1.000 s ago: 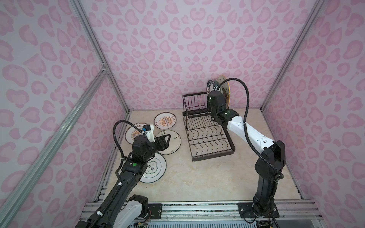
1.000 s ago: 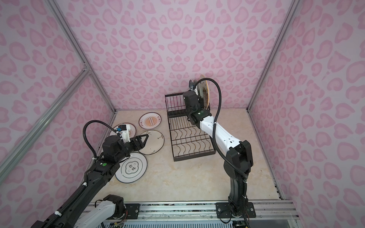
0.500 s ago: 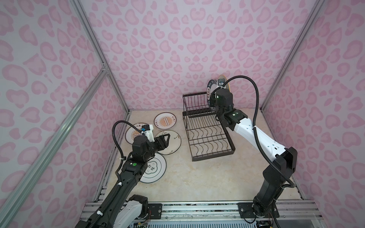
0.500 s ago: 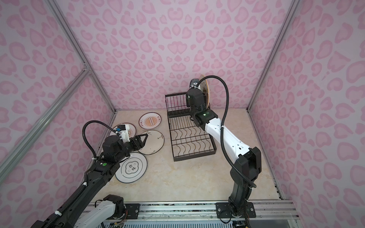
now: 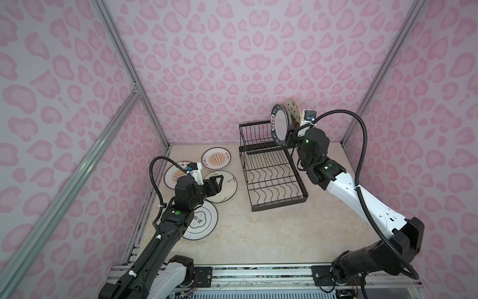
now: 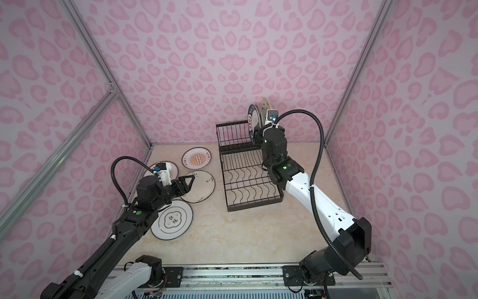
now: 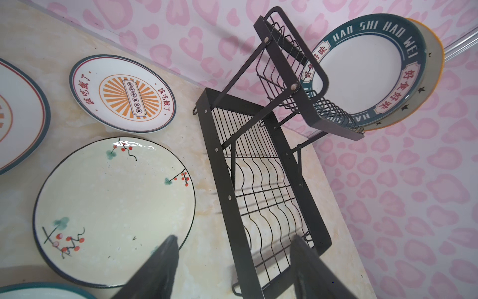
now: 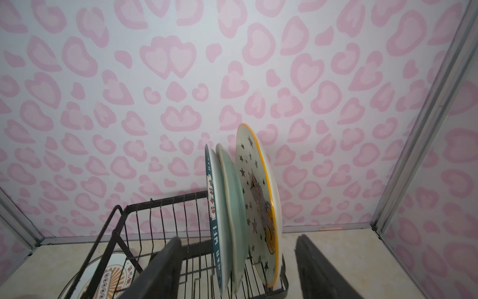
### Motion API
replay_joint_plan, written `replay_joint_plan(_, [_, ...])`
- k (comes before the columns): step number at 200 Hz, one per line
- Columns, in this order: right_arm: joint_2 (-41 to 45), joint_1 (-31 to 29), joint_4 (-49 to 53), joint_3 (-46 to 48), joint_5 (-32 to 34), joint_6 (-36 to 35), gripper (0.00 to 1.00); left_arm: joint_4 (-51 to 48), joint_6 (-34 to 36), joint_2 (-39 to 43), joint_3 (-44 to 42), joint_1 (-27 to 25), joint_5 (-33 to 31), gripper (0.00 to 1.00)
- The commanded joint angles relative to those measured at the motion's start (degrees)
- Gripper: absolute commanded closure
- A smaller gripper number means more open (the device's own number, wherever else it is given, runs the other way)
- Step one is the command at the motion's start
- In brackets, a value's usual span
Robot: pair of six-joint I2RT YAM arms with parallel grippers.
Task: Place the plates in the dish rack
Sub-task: 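Open and withdraw the right gripper while the left gripper moves toward table plates, then lower the left gripper toward the red-berry plate while the right gripper waits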
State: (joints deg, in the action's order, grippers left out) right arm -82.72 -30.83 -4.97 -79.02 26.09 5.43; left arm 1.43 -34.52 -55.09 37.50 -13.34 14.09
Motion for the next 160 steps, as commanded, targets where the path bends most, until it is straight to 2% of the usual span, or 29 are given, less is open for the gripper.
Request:
replay_joint_plan(1, [2.2, 1.2, -2.6, 4.8, -0.5, 2.3, 0.32, 1.0, -0.6, -1.3, 0.8, 0.1, -1.2, 0.3])
replay_joint_plan(40, [6.2, 2.0, -5.7, 14.9, -4.3, 5.8, 0.32, 2.3, -2.0, -5.9, 0.9, 0.1, -2.8, 0.29])
replay_joint_plan(72, [6.4, 2.7, -3.8, 16.8, -5.8, 6.7, 0.32, 2.1, -3.7, -7.4, -0.6, 0.9, -6.6, 0.29])
replay_joint_plan(120, [4.5, 3.1, -4.5, 18.4, -16.5, 7.7, 0.33, 1.6, -5.2, -8.3, -4.1, 3.1, -8.4, 0.29])
replay_joint_plan(160, [3.1, 3.1, -3.9, 19.3, -19.8, 8.9, 0.33, -0.1, -4.4, -11.1, -6.1, 9.6, -7.0, 0.29])
